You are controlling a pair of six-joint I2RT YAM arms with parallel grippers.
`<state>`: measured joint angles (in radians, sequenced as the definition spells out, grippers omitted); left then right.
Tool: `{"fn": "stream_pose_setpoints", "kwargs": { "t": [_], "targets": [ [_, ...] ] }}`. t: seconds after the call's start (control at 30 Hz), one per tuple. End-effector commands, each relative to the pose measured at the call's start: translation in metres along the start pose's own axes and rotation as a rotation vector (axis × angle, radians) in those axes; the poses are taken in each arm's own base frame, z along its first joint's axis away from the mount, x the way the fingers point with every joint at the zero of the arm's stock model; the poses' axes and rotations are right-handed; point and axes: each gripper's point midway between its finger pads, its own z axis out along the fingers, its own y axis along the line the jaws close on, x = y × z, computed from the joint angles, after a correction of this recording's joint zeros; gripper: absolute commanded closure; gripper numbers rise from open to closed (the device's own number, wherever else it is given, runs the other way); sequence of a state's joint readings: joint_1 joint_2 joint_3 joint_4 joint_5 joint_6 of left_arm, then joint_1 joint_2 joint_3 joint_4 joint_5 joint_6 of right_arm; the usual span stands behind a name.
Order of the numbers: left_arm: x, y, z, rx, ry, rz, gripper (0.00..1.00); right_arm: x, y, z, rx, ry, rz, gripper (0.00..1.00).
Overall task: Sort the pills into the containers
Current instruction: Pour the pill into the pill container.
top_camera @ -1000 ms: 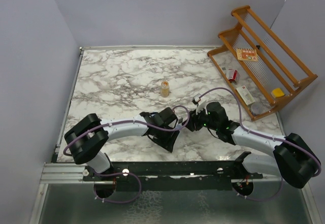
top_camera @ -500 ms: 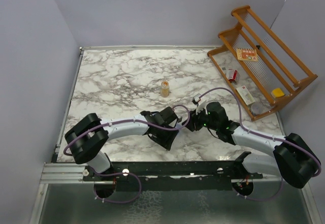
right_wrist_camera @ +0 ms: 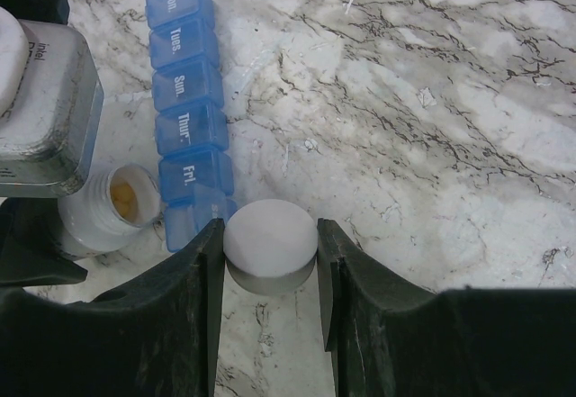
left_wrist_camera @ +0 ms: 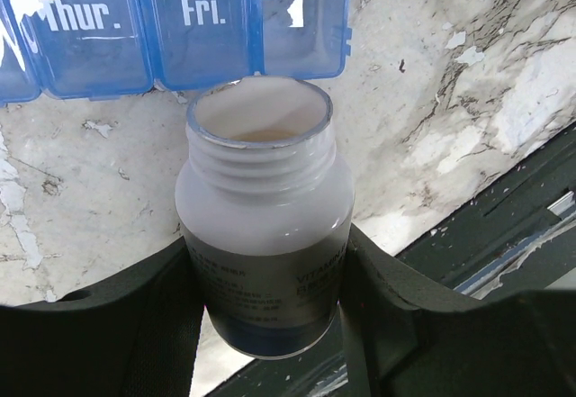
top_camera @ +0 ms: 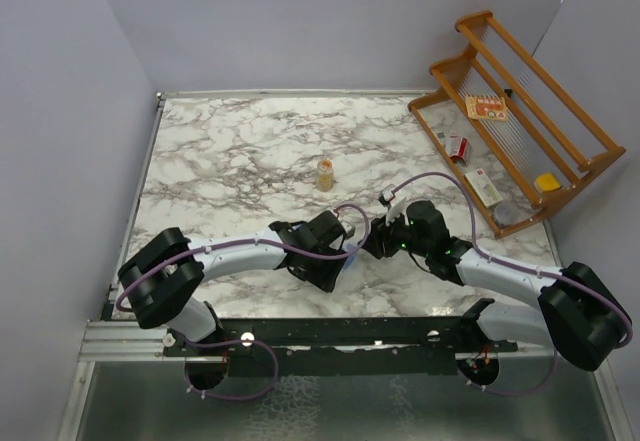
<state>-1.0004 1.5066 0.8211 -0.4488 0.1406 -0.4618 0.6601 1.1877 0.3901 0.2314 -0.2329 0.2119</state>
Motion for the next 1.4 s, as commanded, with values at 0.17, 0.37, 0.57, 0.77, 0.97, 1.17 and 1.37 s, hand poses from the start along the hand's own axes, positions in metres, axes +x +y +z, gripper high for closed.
{"fn": "stream_pose_setpoints", "kwargs": {
  "t": [0.17, 0.37, 0.57, 0.77, 0.97, 1.17, 1.37],
  "targets": [
    [-0.023, -0.013, -0.009, 0.041, -0.067, 0.018, 1.00, -0.005, 0.004, 0.003, -0.018, -0.003, -0.020, 0.99],
    [-0.026, -0.021, -0.008, 0.068, -0.060, 0.020, 1.00, -0.004, 0.005, 0.004, -0.030, 0.005, -0.021, 0.99],
    [-0.021, -0.025, -0.005, 0.077, -0.038, 0.017, 1.00, -0.005, 0.006, 0.004, -0.031, 0.000, -0.023, 0.99],
    [-0.016, -0.027, 0.000, 0.084, -0.011, 0.023, 1.00, -0.005, 0.006, 0.004, -0.031, 0.000, -0.023, 0.99],
    [-0.013, -0.027, 0.001, 0.078, 0.014, 0.011, 1.00, -0.003, 0.007, 0.004, -0.040, 0.004, -0.024, 0.99],
    [-0.019, -0.027, 0.001, 0.060, 0.015, 0.019, 1.00, -0.003, 0.009, 0.004, -0.053, 0.004, -0.027, 0.99],
    [-0.018, -0.025, 0.003, 0.046, 0.033, 0.024, 1.00, -0.003, 0.011, 0.004, -0.064, 0.007, -0.030, 0.99]
  ]
}}
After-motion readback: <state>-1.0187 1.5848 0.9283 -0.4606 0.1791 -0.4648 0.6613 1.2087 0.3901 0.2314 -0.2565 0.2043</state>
